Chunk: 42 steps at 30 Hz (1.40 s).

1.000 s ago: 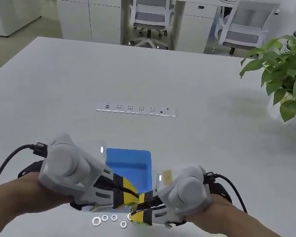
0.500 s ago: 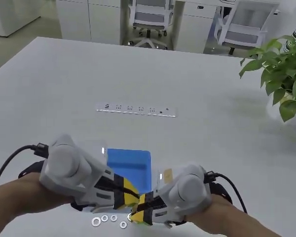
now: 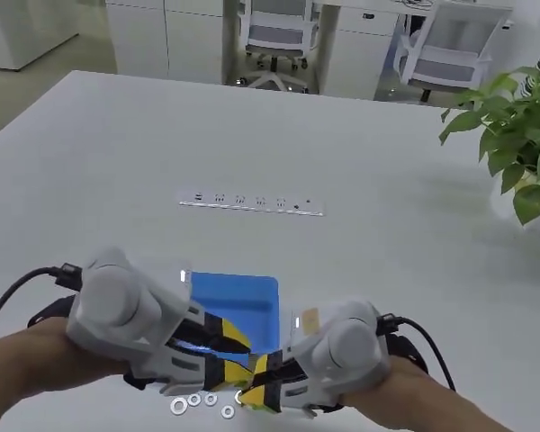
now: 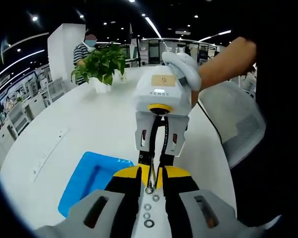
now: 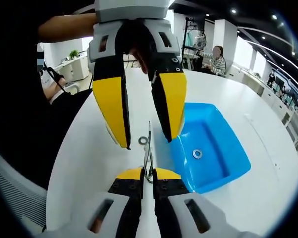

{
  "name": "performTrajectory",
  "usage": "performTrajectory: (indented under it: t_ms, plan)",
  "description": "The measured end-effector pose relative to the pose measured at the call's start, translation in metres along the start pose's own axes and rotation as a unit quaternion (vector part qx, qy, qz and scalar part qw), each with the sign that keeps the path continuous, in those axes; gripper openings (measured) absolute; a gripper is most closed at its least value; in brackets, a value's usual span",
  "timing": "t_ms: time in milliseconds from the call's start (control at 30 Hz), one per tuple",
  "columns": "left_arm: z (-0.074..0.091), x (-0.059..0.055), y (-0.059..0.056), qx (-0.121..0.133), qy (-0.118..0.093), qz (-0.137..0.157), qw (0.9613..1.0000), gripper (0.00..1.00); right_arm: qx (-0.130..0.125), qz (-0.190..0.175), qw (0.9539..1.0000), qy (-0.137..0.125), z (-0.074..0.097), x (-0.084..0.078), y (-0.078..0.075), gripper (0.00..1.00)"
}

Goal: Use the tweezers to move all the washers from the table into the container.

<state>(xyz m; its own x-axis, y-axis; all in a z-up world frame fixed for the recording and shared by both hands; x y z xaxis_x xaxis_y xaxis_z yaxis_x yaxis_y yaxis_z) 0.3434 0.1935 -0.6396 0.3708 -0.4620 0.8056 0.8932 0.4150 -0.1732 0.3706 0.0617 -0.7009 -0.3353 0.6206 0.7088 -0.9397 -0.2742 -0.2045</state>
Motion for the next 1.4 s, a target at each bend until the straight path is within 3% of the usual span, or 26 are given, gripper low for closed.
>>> performTrajectory:
  t_ms: [333,867,1400]
  plan:
    - [0.011,-0.010,-0.002,0.015,-0.010,0.029,0.9994,0.39,-0.002,0.011,0.9999,0.004,0.009,0.010,0.000,0.08]
    - [0.033,-0.025,-0.010,0.052,-0.041,0.081,0.9945,0.62,0.000,0.025,0.9996,0.009,0.025,0.025,-0.003,0.08]
    - [0.051,-0.037,-0.011,0.085,-0.064,0.118,0.9873,0.74,0.009,0.029,0.9995,0.004,0.039,0.040,-0.015,0.08]
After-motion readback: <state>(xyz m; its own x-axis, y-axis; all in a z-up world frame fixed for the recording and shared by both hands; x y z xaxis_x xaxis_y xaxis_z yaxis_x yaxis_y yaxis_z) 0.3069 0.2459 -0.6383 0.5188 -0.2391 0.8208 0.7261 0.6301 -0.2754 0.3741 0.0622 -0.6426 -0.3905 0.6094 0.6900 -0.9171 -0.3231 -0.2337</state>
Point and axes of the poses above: the centre of the closed fingertips' face, and the gripper's own axes: z roughly backward along the fingers, y roughly to its left, x roughly out of its top, the point moved 10 cm from there along z, roughly backward along the fingers, and after that the axes turned 14 degrees about z, right-handed, at the moved point
